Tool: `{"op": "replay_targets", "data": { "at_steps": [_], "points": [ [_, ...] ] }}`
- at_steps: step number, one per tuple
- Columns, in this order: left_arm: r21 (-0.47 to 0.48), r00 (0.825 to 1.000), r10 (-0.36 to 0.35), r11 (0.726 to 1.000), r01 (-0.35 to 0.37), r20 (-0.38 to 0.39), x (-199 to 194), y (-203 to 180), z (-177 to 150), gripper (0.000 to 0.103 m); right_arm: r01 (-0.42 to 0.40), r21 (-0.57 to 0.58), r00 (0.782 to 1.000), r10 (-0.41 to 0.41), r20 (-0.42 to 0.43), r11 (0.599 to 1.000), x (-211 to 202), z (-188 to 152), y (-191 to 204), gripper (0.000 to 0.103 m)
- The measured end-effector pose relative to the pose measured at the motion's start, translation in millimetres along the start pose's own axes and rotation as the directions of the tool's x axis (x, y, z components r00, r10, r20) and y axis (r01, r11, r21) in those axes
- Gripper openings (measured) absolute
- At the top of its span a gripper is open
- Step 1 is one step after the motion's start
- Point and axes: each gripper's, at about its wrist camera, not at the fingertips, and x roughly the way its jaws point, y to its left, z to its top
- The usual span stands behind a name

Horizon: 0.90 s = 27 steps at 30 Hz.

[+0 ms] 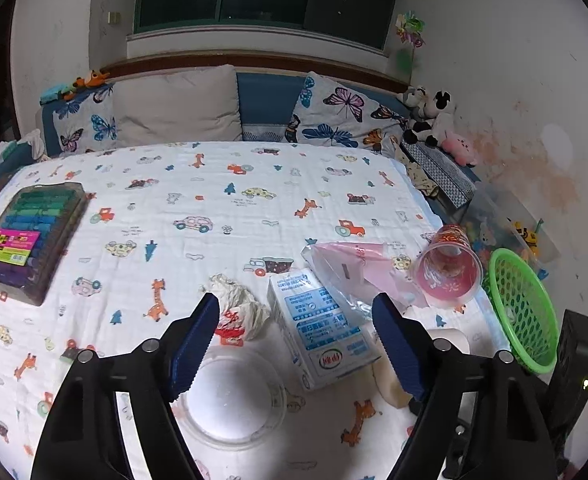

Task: Collect trash
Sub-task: 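Move both tools back over the bed toward the paper cups, then grasp white paper cup with right tool while left tool grasps clear plastic bag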

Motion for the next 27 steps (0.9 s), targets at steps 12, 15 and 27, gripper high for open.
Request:
{"op": "replay_targets", "data": {
  "at_steps": [12, 15, 27],
  "points": [
    [0.038, 0.997, -0.029, 0.999, 0.032, -0.070, 52, -11, 17, 0.073, -0.037, 0.003, 0.999, 0.037, -0.027, 0.999, -4, -4, -11, 0.051],
    [0.026, 0.994, -0.048, 0.998, 0.051, -0.095, 66, -9, 22, 0.073, -0.046, 0.005, 0.999, 0.046, -0.028, 0.999, -8, -5, -13, 0.052],
    [-0.005, 0.981, -0.124, 0.992, 0.125, -0.152, 99, -8, 27, 0.054, -0.039, 0.003, 0.999, 0.039, 0.005, 0.999, -18, -7, -9, 0.077]
  ]
}}
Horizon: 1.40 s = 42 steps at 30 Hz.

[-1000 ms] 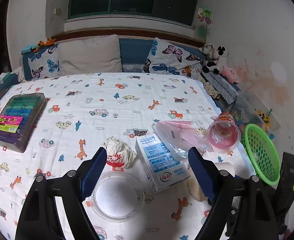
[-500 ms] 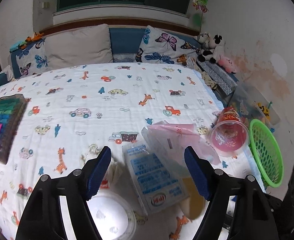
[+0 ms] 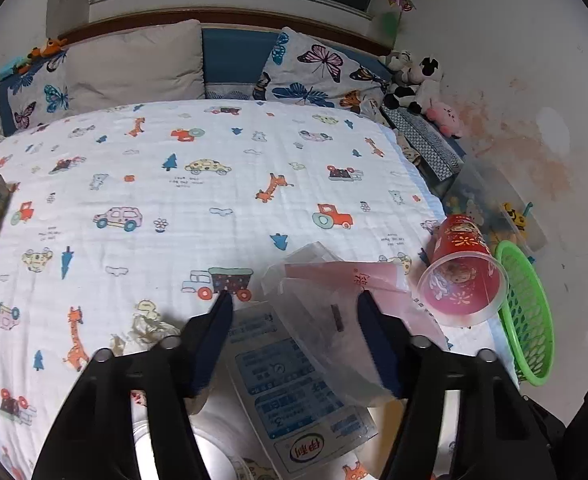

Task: Collect trash
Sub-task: 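Grasp white paper cup with right tool while left tool grasps clear plastic bag, then drop white paper cup in basket with right tool while left tool drops plastic bag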

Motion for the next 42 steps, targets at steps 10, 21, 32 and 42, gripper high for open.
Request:
{"op": "replay_targets", "data": {
  "at_steps": [10, 21, 32, 42],
  "points": [
    [0.002, 0.997, -0.037, 0.999, 0.037, 0.062, -16, -4, -3, 0.014, 0.007, -0.013, 1.000, -0.007, -0.004, 1.000, 4, 4, 10, 0.084],
    [0.000, 0.983, -0.049, 0.999, 0.050, 0.175, -63, 1, 2, 0.007, 0.079, -0.003, 0.997, -0.079, -0.024, 0.997, 35, 13, 28, 0.094],
    [0.019, 0.974, -0.078, 0.997, 0.076, 0.212, -86, -7, 0, 0.006, 0.061, 0.007, 0.998, -0.061, -0.001, 0.998, 19, 8, 20, 0.087],
    [0.115, 0.955, -0.158, 0.985, 0.132, 0.252, -122, -62, -1, 0.006, 0.084, 0.047, 0.993, -0.088, 0.075, 0.995, -51, 0, -17, 0.087]
  ]
}}
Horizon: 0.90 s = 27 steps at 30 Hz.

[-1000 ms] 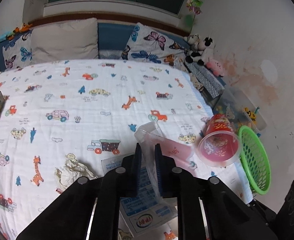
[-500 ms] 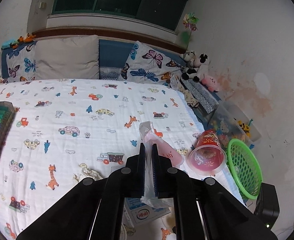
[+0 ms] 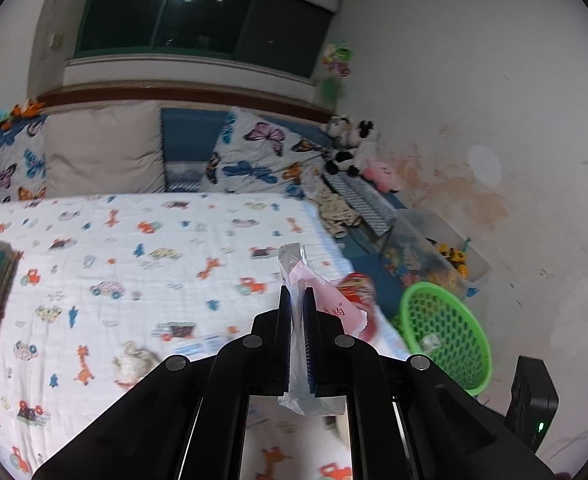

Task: Collect trash
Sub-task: 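Drop white paper cup in basket with right tool while left tool drops plastic bag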

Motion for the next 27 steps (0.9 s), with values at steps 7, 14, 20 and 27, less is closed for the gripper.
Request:
{"op": "replay_targets", "data": {
  "at_steps": [7, 14, 20, 27],
  "points": [
    [0.057, 0.998, -0.056, 0.997, 0.057, -0.017, 17, -57, 3, 0.006, 0.120, 0.087, 0.990, -0.126, 0.057, 0.989, -55, -1, -77, 0.087],
    [0.104, 0.994, -0.093, 0.990, 0.099, -0.063, 49, -110, 1, 0.006, 0.232, 0.171, 0.969, -0.243, 0.048, 0.958, -84, -8, -152, 0.087],
    [0.145, 0.989, -0.102, 0.982, 0.118, -0.110, 81, -149, -5, 0.006, 0.286, 0.233, 0.955, -0.296, 0.010, 0.930, -82, -17, -201, 0.087],
    [0.173, 0.978, -0.091, 0.977, 0.124, -0.186, 124, -179, -16, 0.006, 0.278, 0.264, 0.958, -0.285, -0.015, 0.923, -69, -21, -227, 0.089]
  ]
}}
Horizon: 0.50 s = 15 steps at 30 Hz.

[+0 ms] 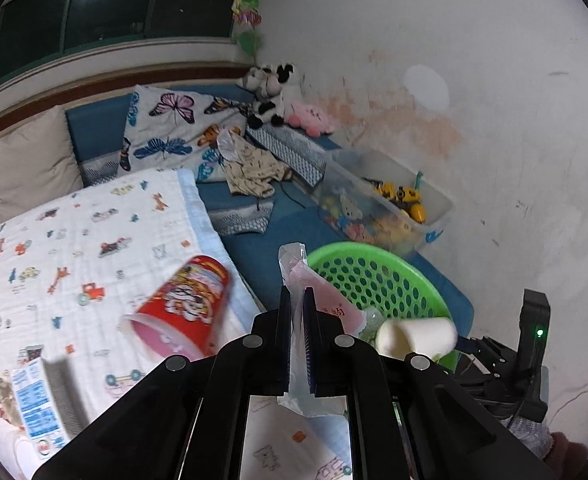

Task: Collect trash
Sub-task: 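Drop white paper cup in basket with right tool while left tool drops plastic bag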

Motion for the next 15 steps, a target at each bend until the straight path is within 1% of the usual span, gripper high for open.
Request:
{"op": "replay_targets", "data": {
  "at_steps": [7, 15],
  "points": [
    [0.019, 0.998, -0.006, 1.000, 0.007, -0.056, 33, -16, -2, 0.006, 0.012, 0.014, 1.000, -0.012, 0.016, 1.000, 0, 1, -12, 0.090],
    [0.025, 0.993, -0.017, 1.000, 0.019, -0.114, 60, -31, -10, 0.008, 0.008, 0.033, 0.999, -0.009, 0.045, 0.999, -15, -4, -19, 0.090]
  ]
}}
